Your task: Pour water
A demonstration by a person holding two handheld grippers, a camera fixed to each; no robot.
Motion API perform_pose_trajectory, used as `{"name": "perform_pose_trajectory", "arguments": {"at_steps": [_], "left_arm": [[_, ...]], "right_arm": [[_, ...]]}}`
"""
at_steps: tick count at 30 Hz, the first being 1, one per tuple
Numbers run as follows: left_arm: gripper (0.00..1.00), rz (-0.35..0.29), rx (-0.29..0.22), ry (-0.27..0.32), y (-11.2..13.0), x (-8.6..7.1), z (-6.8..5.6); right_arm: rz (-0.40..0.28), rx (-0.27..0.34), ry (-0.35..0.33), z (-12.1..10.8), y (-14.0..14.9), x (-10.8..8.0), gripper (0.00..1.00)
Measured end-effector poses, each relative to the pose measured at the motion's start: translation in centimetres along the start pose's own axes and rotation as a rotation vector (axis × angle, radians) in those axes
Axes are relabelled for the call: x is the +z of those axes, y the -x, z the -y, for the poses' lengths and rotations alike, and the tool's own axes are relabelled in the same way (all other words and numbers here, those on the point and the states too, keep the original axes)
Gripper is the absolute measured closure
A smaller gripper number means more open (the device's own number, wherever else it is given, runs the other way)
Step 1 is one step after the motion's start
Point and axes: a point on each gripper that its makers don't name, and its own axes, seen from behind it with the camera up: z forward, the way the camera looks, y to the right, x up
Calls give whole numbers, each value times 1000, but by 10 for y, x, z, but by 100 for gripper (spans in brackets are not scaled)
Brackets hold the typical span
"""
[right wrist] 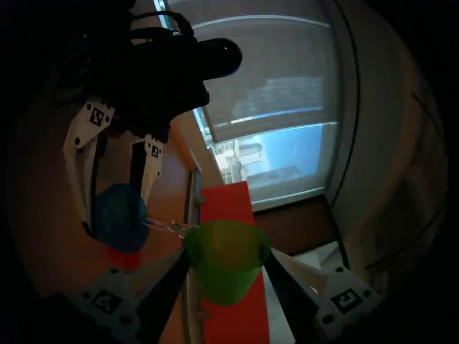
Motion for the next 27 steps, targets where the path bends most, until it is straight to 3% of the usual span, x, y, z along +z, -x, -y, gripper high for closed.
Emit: {"name": "perform_pose_trajectory", "arguments": {"at_steps": [27], "left_arm": [[15,2,-2,1,2,1,0]], "right_arm": [[2,-125,46,-20,-2,4,10]]}}
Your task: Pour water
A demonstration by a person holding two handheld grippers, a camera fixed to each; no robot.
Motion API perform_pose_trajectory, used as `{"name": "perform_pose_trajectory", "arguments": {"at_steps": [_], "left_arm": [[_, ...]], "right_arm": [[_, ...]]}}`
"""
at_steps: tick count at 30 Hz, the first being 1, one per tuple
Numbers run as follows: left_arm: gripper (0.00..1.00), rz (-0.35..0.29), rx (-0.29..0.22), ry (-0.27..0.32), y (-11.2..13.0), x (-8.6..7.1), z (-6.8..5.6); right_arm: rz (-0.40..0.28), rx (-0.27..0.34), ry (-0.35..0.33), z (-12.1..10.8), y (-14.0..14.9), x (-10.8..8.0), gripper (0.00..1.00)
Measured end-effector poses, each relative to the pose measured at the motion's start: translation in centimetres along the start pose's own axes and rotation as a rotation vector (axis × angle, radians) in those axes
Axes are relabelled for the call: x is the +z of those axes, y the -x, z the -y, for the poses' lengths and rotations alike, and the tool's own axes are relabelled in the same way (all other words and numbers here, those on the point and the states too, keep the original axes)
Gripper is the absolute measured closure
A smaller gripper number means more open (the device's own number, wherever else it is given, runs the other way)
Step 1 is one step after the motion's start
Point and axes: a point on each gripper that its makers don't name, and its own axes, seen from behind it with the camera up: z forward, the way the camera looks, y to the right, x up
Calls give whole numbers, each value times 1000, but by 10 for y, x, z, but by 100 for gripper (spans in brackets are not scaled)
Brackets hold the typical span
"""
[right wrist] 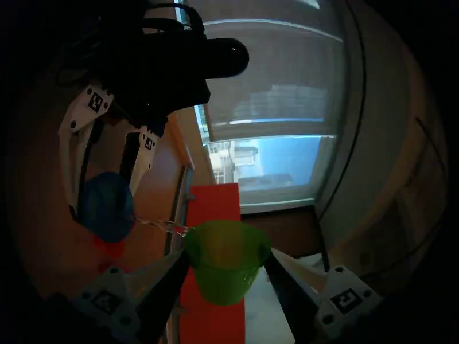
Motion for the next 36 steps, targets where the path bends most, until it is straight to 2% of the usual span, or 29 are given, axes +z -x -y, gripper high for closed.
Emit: {"name": "perform_pose_trajectory", "arguments": {"at_steps": [36], "left_arm": [[15,-5,-2,-2,0,1,-1]], "right_arm": [[-7,-185,51,-18,-12,2,10]]}}
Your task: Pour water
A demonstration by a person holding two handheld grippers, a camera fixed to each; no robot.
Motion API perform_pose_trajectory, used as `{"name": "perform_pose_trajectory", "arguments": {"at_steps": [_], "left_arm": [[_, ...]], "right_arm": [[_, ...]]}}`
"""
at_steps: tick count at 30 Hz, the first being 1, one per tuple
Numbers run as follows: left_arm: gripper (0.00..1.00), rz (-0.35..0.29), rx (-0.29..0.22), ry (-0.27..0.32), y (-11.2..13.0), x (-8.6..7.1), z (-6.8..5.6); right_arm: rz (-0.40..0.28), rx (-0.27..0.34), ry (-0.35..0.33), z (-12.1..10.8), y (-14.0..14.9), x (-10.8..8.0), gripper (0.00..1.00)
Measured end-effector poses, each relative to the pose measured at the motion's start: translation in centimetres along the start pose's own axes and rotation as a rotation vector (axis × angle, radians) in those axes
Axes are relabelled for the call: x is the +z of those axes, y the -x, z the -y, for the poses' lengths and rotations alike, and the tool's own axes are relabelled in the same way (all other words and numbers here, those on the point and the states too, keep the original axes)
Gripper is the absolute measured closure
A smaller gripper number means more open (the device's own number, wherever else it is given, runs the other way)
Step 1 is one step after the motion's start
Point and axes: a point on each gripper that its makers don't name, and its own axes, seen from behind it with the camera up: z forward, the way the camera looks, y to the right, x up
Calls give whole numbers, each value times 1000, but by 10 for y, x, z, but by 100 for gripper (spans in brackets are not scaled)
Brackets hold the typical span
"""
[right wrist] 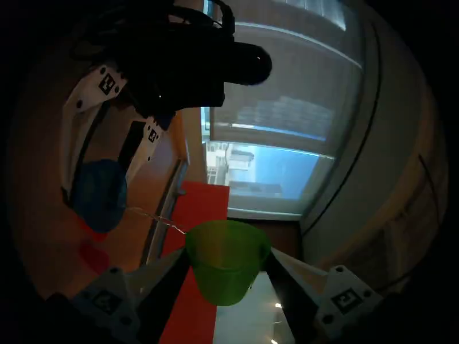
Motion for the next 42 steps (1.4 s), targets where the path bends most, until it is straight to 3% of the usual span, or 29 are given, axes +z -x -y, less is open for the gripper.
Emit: {"name": "perform_pose_trajectory", "arguments": {"at_steps": [14,23,29,42], "left_arm": [[15,-4,-3,-4,-2,0,2],[15,-5,-2,-9,-2,0,3],[15,-8,-1,-11,-3,-1,3],[15,-14,1,-23,-6,-6,6]], "right_arm": [[-8,-78,12,1,-6,1,10],[-14,-36,6,3,-9,-2,10],[-21,82,-23,15,-11,-5,10],[-25,504,-52,28,-13,-12,10]]}}
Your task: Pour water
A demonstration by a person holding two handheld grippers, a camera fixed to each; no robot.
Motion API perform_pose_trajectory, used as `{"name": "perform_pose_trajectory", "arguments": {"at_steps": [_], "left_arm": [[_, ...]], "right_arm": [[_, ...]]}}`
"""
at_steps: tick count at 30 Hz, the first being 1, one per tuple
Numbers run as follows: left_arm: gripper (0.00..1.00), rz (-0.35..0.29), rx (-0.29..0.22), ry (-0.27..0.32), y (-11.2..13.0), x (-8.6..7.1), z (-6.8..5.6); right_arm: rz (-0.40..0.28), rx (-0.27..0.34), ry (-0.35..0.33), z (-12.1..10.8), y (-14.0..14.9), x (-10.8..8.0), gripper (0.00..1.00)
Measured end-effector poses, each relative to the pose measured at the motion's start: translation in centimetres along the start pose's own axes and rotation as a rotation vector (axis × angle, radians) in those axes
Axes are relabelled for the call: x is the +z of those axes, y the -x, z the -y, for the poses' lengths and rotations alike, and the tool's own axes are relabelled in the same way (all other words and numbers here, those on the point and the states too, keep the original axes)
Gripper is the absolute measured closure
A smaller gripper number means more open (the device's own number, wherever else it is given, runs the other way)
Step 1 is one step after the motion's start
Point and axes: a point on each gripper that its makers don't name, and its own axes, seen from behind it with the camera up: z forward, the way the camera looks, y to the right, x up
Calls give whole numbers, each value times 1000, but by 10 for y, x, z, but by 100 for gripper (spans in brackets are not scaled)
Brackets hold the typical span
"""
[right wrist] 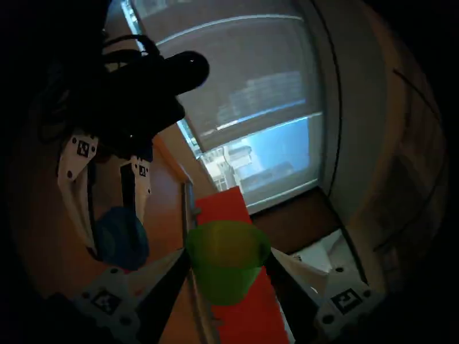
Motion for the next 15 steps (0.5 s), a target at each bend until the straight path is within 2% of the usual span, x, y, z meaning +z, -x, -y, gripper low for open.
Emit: {"name": "perform_pose_trajectory", "arguments": {"at_steps": [8,15], "left_arm": [[15,-2,5,-3,-2,-2,-1],[15,-4,6,-9,-4,-4,1]], "right_arm": [[2,297,-7,4,7,-3,10],[7,607,-24,2,12,-6,10]]}}
